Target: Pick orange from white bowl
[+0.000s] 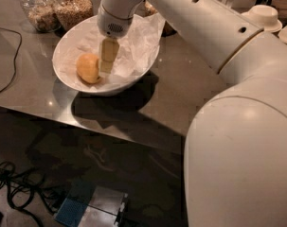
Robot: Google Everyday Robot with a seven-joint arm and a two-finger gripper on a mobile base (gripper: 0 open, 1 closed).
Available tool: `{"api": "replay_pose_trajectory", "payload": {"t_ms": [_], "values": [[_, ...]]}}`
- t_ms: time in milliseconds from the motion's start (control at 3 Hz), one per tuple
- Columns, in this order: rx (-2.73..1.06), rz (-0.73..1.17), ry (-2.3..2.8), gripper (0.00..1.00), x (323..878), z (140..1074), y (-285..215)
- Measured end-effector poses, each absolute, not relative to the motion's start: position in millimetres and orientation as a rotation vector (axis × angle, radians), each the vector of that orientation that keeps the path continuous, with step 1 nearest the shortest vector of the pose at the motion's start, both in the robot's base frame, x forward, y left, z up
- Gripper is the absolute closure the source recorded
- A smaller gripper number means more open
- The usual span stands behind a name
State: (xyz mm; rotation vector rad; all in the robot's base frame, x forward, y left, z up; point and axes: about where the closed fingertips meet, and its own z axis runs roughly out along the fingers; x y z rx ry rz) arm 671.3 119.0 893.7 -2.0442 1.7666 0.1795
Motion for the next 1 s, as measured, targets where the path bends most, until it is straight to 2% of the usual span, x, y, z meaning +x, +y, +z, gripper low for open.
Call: {"api": "replay_pose_trajectory", "payload": {"t_ms": [667,1000], "values": [[-2.065,0.144,1.704,0.00,663.3,884.5,134.4],[-2.065,0.145,1.704,0.19,663.2,884.3,134.6]]}}
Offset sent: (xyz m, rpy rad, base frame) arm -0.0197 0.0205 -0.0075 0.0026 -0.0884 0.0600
